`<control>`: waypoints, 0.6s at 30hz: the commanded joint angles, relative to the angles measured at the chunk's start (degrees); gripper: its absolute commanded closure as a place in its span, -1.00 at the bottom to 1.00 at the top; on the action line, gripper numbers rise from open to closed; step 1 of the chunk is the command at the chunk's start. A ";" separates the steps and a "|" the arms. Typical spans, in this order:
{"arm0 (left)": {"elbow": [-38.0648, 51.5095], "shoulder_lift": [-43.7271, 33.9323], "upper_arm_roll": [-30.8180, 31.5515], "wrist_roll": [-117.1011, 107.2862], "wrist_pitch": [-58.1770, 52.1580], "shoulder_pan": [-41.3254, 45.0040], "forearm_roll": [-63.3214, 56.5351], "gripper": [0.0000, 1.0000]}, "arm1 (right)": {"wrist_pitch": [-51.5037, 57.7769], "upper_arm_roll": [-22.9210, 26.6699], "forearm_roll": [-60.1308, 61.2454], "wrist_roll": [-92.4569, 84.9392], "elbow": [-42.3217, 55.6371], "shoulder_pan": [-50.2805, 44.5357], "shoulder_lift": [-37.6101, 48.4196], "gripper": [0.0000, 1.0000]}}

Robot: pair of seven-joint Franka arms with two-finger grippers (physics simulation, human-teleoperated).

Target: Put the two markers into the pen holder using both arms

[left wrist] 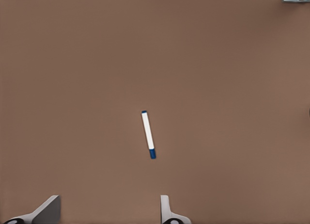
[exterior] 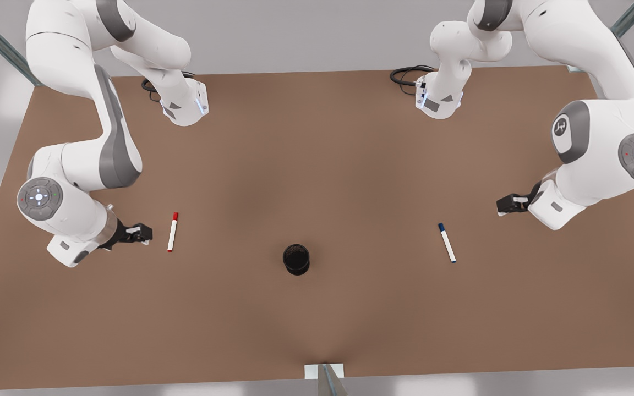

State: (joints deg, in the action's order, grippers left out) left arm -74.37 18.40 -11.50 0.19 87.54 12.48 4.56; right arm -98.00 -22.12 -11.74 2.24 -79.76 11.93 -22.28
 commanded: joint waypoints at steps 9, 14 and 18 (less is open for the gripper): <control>-23.36 3.66 -0.19 -13.11 30.40 -0.97 0.71 -1.00 | -30.59 -1.35 -3.72 17.17 -33.54 7.41 3.12 -1.00; -28.63 7.44 -0.10 -18.12 42.18 -0.44 5.72 -1.00 | -30.85 -1.44 -5.04 20.70 -33.89 7.23 2.15 -1.00; -29.86 9.64 -0.10 -22.34 46.31 1.14 5.90 -1.00 | -35.06 -1.35 -5.04 20.87 -33.62 7.50 -1.53 -1.00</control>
State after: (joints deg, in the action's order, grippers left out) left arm -104.06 27.75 -11.56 -8.83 124.55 13.53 9.63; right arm -127.03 -23.43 -16.58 13.13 -113.44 19.43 -23.44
